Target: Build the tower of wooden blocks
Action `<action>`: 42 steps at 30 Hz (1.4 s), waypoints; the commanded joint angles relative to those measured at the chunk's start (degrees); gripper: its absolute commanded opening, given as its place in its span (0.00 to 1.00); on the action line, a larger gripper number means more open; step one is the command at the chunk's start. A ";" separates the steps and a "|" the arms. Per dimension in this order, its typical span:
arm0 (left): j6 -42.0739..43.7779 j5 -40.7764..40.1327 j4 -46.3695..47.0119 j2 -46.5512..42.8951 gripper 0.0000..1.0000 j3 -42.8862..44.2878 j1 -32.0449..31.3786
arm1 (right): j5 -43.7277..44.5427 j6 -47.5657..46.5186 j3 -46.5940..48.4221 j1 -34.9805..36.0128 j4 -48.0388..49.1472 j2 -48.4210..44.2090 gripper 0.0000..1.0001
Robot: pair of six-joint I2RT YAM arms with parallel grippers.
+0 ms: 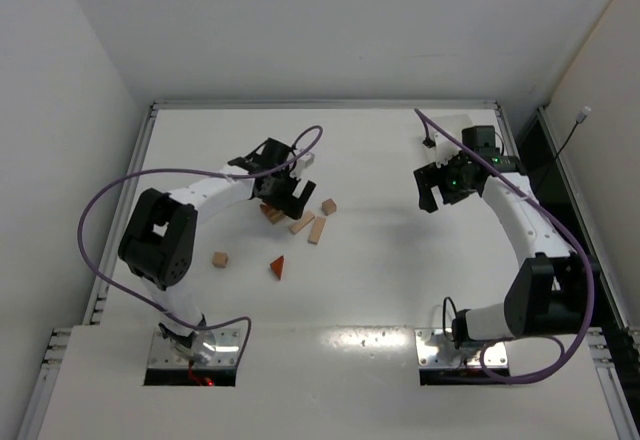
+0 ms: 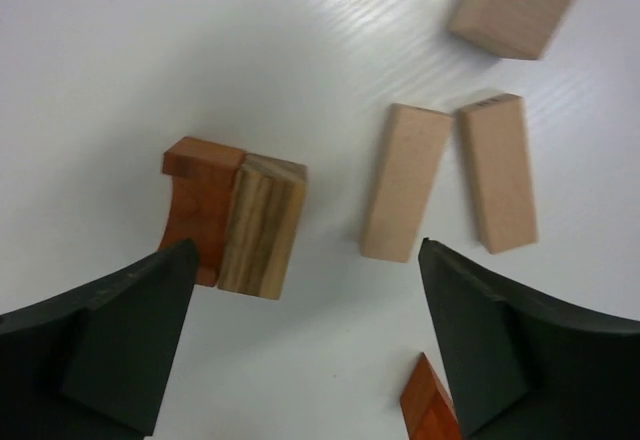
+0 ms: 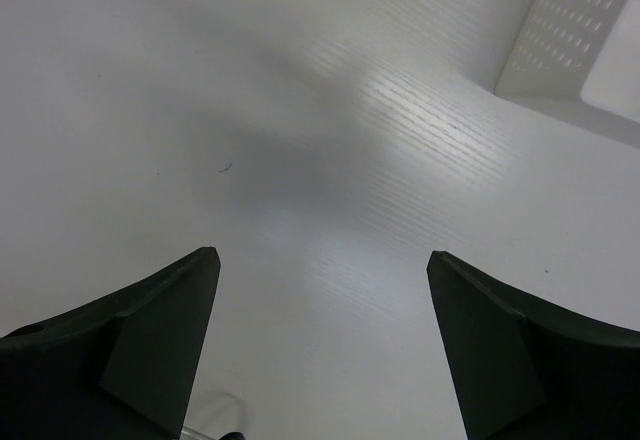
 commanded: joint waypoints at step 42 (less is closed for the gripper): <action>-16.91 -13.07 4.31 5.99 0.97 1.47 -14.59 | 1.76 -1.56 1.44 0.39 -1.33 0.50 0.83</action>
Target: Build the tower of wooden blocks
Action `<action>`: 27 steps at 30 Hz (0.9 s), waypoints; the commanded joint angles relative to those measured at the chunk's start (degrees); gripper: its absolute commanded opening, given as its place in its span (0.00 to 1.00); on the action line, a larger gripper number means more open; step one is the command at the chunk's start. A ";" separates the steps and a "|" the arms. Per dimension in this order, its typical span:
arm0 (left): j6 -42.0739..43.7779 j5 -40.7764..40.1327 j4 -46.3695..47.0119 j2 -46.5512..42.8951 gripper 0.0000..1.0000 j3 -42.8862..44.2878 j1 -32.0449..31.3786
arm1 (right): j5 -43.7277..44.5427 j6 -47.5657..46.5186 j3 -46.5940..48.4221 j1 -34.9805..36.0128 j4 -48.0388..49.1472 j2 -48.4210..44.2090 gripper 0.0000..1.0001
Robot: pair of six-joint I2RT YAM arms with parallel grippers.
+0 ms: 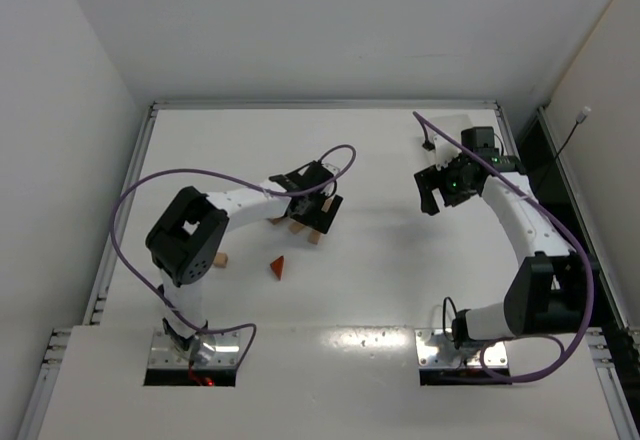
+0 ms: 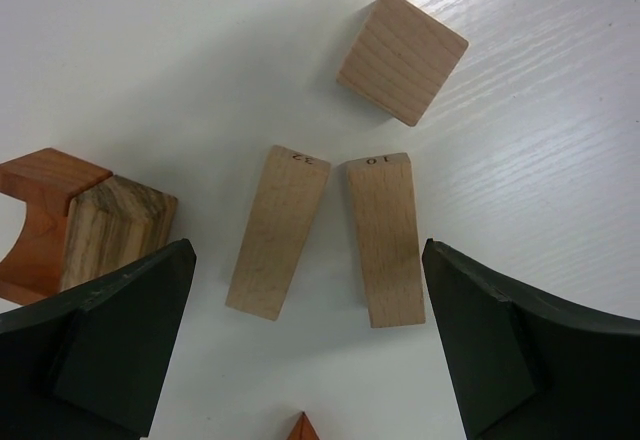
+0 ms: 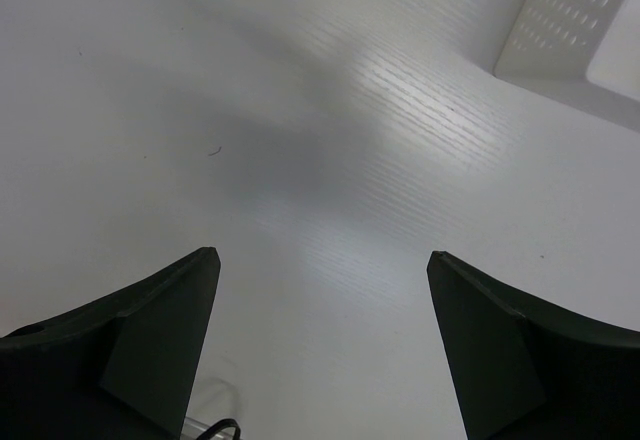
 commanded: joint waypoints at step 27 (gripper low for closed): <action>-2.82 -0.79 0.90 6.07 0.81 0.03 -2.71 | 0.80 -2.00 1.97 0.39 -0.31 0.68 0.83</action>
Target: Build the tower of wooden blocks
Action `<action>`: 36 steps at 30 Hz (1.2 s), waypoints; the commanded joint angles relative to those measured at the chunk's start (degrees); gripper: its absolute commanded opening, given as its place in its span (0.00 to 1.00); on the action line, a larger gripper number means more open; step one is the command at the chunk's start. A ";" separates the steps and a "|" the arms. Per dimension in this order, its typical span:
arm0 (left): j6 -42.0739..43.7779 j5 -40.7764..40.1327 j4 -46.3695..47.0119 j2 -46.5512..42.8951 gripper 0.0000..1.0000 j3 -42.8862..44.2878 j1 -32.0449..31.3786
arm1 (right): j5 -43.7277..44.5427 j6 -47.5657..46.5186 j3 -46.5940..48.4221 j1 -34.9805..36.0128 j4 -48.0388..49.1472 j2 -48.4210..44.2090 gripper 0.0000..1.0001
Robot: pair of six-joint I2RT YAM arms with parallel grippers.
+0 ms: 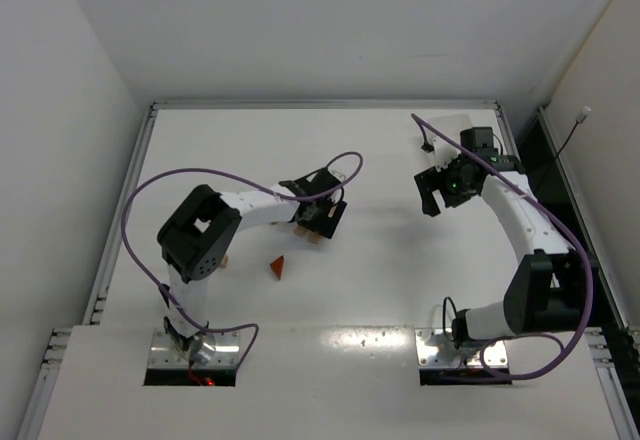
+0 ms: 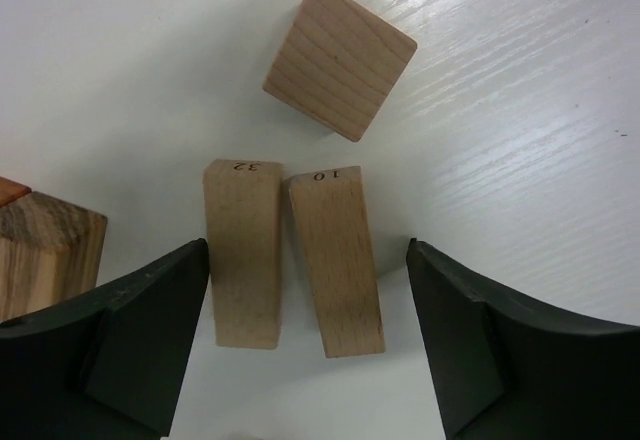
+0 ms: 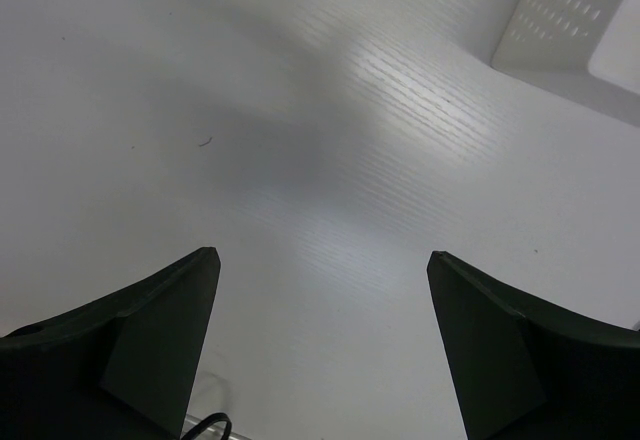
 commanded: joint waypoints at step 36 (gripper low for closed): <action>-15.64 -3.21 -11.33 15.16 0.00 21.27 -0.91 | 1.45 -0.08 2.58 0.39 -0.70 0.86 0.83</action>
